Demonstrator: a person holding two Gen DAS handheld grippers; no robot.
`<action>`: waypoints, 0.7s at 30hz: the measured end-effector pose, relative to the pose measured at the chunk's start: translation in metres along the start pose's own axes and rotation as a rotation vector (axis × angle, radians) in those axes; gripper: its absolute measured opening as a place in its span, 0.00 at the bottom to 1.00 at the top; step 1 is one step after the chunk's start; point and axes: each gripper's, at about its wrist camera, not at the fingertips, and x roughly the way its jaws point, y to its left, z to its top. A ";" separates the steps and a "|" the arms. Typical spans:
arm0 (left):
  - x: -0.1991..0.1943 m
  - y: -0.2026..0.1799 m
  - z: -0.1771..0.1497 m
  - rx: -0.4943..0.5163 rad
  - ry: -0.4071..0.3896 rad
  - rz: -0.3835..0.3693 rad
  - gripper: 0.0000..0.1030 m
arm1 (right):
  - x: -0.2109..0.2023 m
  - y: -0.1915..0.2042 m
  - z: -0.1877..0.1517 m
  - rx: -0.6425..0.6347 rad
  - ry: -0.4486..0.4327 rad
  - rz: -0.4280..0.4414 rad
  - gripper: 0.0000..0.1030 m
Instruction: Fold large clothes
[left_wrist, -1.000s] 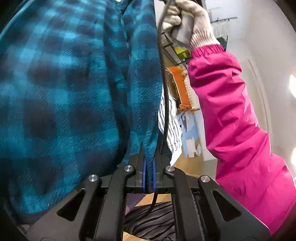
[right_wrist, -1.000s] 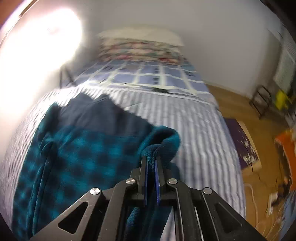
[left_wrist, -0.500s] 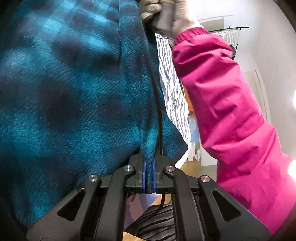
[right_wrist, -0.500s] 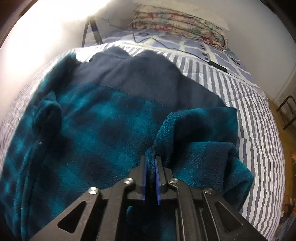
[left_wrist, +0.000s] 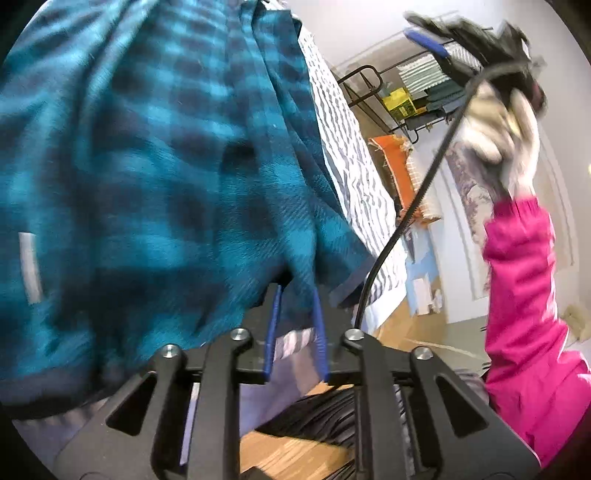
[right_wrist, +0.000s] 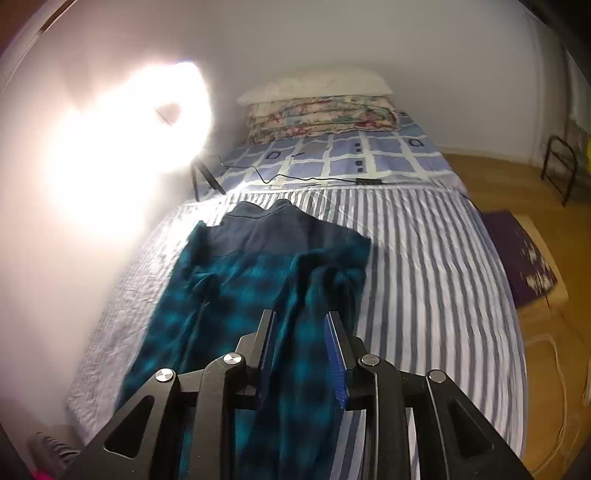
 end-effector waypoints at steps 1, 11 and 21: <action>-0.006 0.001 0.002 0.009 -0.005 0.010 0.18 | -0.016 -0.003 -0.011 0.019 -0.004 0.010 0.29; -0.009 -0.001 0.046 0.026 -0.060 0.045 0.43 | -0.039 0.001 -0.164 0.152 0.187 0.019 0.33; 0.008 0.029 0.054 -0.066 -0.034 -0.013 0.43 | -0.083 -0.016 -0.205 0.268 0.054 0.103 0.33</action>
